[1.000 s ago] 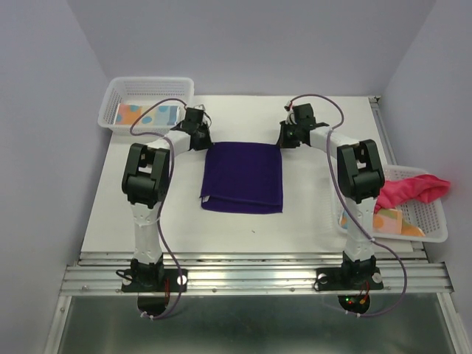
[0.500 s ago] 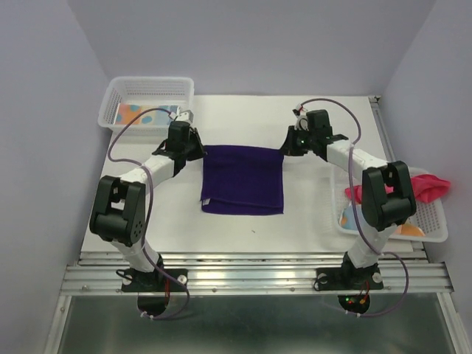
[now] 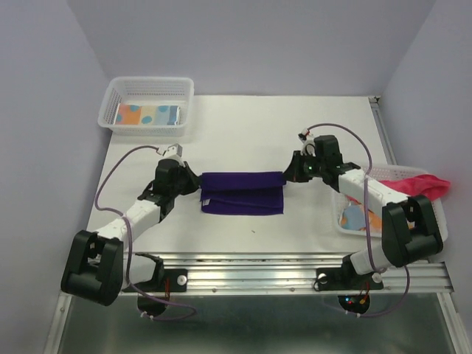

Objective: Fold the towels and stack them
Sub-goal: Fold the towel

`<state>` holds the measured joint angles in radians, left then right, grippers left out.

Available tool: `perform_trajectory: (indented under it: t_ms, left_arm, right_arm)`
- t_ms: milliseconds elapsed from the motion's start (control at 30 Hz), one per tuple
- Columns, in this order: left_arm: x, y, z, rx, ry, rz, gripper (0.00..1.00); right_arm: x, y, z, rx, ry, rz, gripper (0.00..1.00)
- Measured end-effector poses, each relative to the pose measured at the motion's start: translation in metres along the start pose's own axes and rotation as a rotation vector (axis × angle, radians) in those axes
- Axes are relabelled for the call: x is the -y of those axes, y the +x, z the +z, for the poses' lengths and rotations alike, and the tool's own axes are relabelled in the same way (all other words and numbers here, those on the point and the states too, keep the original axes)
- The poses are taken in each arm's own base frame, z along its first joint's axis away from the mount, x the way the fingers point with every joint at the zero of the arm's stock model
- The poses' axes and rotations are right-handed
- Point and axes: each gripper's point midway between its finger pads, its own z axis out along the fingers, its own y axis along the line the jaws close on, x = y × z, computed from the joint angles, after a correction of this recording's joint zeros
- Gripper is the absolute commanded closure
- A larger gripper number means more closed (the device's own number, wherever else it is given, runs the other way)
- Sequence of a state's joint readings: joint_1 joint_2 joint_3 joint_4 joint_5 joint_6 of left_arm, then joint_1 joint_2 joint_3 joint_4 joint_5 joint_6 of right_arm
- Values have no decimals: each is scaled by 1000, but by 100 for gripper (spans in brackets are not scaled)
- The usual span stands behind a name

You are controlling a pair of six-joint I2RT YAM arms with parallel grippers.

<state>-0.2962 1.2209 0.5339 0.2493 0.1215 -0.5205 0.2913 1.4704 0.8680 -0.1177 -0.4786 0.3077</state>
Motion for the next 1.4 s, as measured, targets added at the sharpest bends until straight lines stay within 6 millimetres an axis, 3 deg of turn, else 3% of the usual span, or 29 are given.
perform_trajectory:
  t_ms: [200,333,400,433,467,500,533,567,600,700,867,1100,1300,1400]
  left_arm:
    - [-6,24,-15,-13,13,-40,100]
    - [-15,45,-18,-50,-4,-76,100]
    - [-20,57,-20,-79,-20,-92,97]
    - [-21,60,-21,-89,-24,-98,90]
    - [-21,63,-22,-99,-30,-102,79]
    - [-22,65,-23,-104,-34,-105,48]
    - [-21,67,-25,-110,-37,-110,32]
    - [-20,67,-27,-110,-37,-106,20]
    - [-19,67,-30,-110,-37,-112,2]
    - [-14,64,-41,-89,-23,-132,1]
    - [-10,53,-48,-41,-18,-145,1]
    - [-16,51,-20,-127,-126,-120,5]
    - [-8,83,-8,-238,-139,-63,25]
    - [-1,95,-11,-266,-124,-53,29]
  right_arm:
    - [-10,25,-8,-19,-34,12,97]
    - [-3,47,-6,-60,-23,38,95]
    - [0,58,-6,-79,-18,55,84]
    - [2,67,-6,-96,-17,66,79]
    - [3,73,-6,-108,-17,75,67]
    - [4,80,-6,-120,-17,88,54]
    - [5,86,-7,-130,-16,93,23]
    - [6,90,-9,-138,-16,101,2]
    - [6,95,-11,-144,-18,106,0]
    - [0,98,-17,-144,-38,107,0]
    - [-16,82,-29,-81,-86,68,0]
    - [-28,61,-37,-22,-112,28,0]
    - [-27,59,-38,-19,-98,24,0]
    - [-24,61,-38,-25,-86,27,0]
